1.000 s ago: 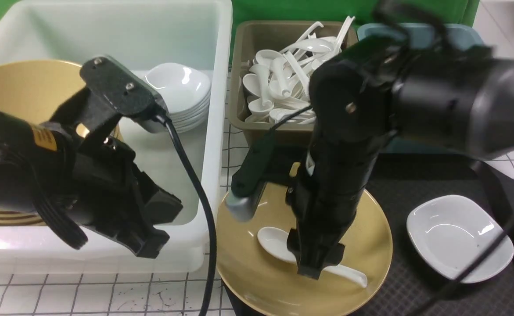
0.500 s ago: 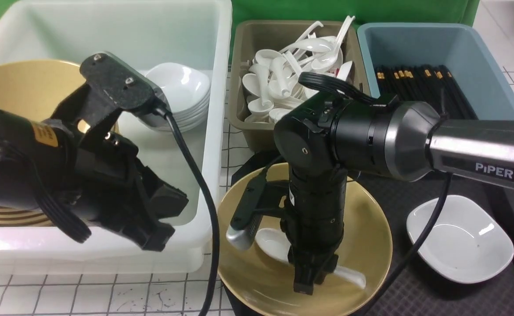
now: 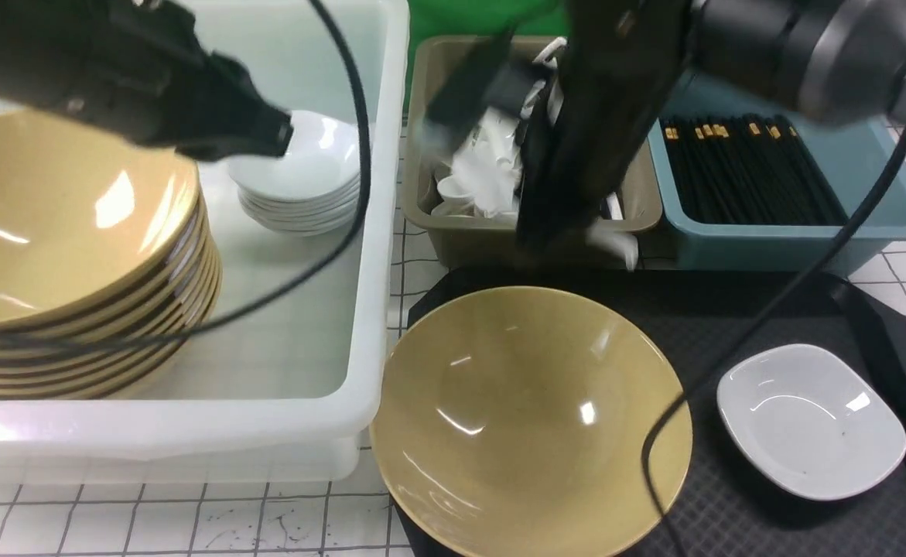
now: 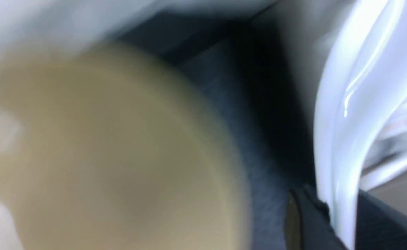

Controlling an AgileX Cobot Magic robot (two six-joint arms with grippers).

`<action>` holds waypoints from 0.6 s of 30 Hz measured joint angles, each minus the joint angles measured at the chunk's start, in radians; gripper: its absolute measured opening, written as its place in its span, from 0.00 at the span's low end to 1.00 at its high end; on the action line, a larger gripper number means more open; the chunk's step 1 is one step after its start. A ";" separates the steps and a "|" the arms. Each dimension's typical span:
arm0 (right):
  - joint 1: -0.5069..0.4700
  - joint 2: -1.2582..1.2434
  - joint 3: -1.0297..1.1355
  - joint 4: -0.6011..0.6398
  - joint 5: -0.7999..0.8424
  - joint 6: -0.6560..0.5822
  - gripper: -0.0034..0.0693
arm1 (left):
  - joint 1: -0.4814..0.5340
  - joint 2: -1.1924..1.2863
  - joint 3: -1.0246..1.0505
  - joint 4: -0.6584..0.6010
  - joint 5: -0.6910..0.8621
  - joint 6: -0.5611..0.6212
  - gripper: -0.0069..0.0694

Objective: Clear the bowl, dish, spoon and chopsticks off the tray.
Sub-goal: Use the right arm to put the soup spoon into the small storage box in the middle

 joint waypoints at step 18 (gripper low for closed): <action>-0.185 0.263 -0.254 -0.005 -0.304 0.298 0.74 | -0.003 0.105 -0.014 -0.259 0.068 0.278 0.07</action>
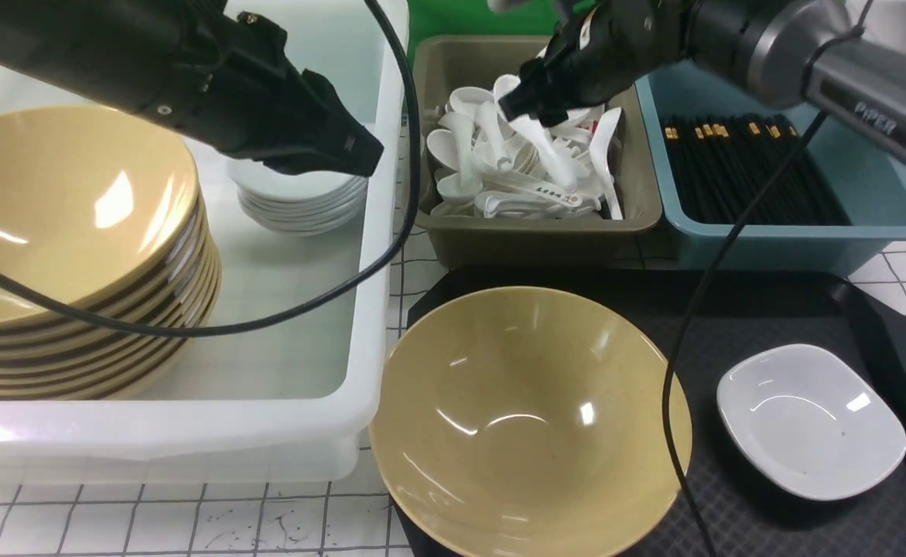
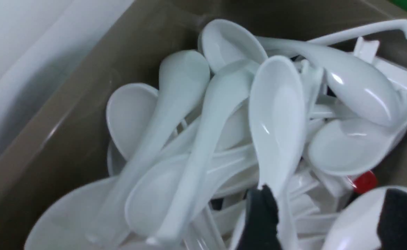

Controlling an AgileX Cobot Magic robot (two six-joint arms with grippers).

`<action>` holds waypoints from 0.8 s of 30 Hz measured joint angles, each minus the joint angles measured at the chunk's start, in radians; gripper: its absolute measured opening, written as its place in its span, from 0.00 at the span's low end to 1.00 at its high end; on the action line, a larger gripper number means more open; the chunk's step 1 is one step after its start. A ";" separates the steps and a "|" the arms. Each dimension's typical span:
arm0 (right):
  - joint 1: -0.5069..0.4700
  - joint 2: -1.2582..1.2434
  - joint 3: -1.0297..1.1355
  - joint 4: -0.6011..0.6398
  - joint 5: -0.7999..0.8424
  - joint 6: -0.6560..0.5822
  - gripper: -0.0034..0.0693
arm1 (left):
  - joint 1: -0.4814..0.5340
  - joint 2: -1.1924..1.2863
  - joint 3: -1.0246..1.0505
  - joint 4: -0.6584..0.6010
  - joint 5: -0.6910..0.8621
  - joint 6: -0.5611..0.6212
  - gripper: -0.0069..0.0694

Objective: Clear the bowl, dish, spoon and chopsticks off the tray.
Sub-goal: Use the right arm to put the soup spoon into the small storage box in the middle, then use the left arm to grab the yellow noodle bowl on the left

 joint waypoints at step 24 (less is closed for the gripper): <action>0.010 -0.632 0.444 0.114 0.433 -0.272 0.10 | -0.400 0.526 -0.438 0.567 0.179 -0.276 0.58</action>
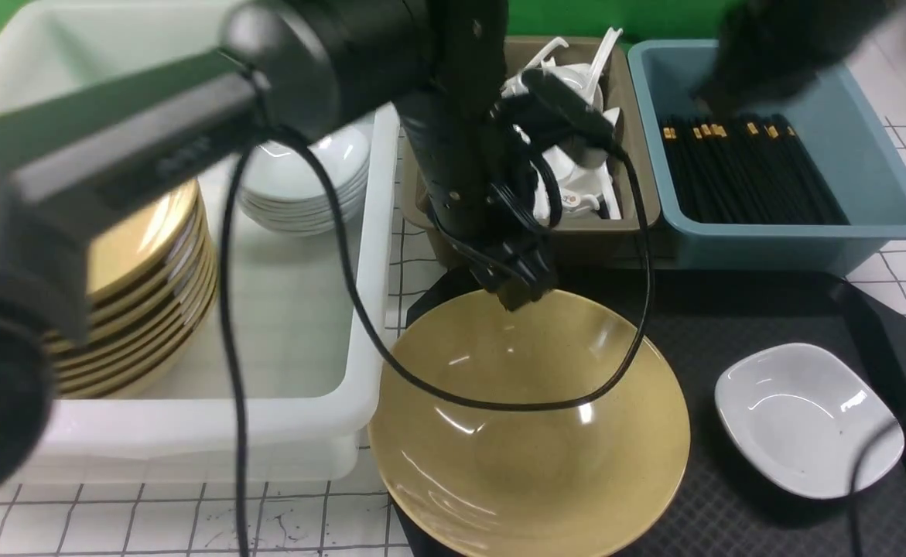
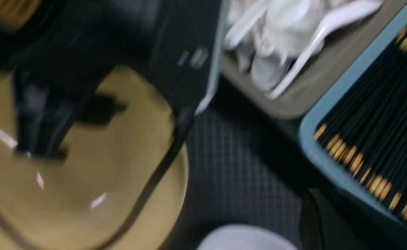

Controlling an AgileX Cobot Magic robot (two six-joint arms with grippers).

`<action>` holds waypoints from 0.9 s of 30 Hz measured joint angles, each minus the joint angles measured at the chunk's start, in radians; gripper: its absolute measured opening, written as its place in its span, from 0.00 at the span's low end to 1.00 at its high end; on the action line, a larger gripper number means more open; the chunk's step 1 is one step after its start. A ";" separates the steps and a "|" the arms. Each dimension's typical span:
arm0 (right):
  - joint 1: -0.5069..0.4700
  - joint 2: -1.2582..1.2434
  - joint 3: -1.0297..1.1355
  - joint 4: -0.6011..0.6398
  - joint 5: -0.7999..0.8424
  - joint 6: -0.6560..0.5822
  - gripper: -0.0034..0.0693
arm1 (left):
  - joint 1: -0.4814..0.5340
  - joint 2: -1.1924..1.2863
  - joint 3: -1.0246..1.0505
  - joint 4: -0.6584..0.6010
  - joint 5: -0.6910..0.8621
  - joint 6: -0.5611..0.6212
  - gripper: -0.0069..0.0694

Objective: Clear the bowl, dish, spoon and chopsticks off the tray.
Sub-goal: Use the left arm to grab the yellow noodle bowl on the left

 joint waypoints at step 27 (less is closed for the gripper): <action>0.005 -0.061 0.148 0.001 -0.008 -0.022 0.10 | 0.006 0.065 -0.010 -0.124 0.098 -0.101 0.13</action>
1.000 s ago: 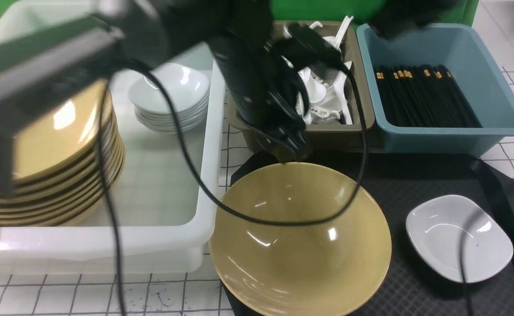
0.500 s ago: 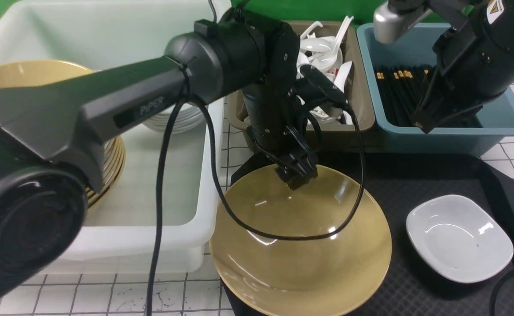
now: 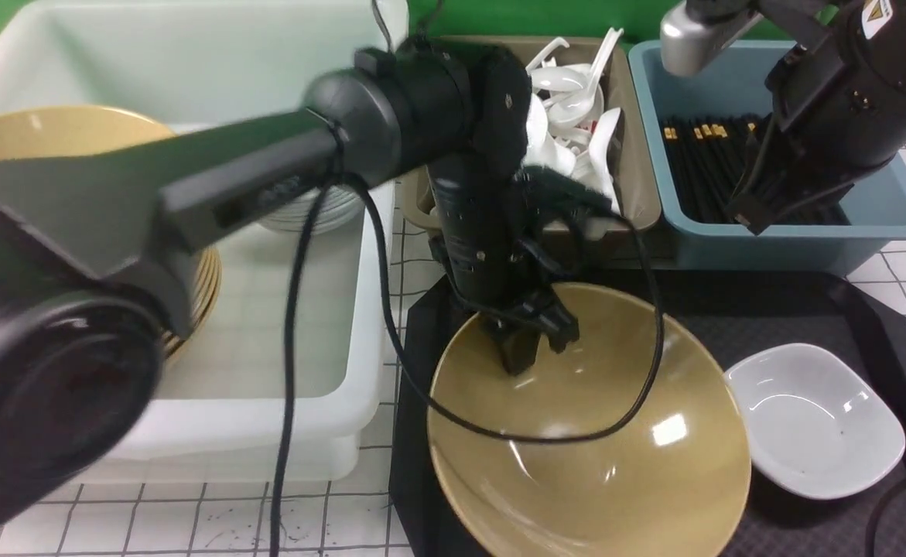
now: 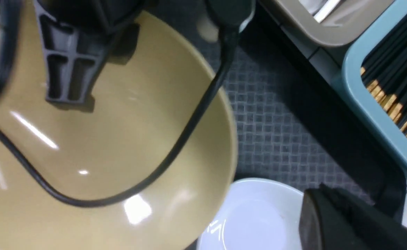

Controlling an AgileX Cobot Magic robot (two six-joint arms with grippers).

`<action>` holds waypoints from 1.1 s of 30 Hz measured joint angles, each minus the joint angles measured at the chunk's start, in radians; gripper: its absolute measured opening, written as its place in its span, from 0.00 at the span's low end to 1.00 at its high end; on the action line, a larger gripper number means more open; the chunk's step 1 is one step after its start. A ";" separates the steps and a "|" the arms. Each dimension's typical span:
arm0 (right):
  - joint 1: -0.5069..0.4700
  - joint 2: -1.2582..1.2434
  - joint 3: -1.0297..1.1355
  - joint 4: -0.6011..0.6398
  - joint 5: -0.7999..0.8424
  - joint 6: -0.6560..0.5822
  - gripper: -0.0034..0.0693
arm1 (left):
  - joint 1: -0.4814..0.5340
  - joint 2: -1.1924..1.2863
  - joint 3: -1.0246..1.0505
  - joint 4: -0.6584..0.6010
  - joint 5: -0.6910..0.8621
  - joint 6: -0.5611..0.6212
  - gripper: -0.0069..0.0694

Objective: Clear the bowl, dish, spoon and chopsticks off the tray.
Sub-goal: Use the left arm to grab the yellow noodle bowl on the left, then use the left arm to put the noodle bowl into the large storage box on the left

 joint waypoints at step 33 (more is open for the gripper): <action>0.275 -0.081 -0.251 0.003 -0.034 -0.065 0.11 | 1.086 -0.647 0.133 -0.241 0.015 -0.128 0.10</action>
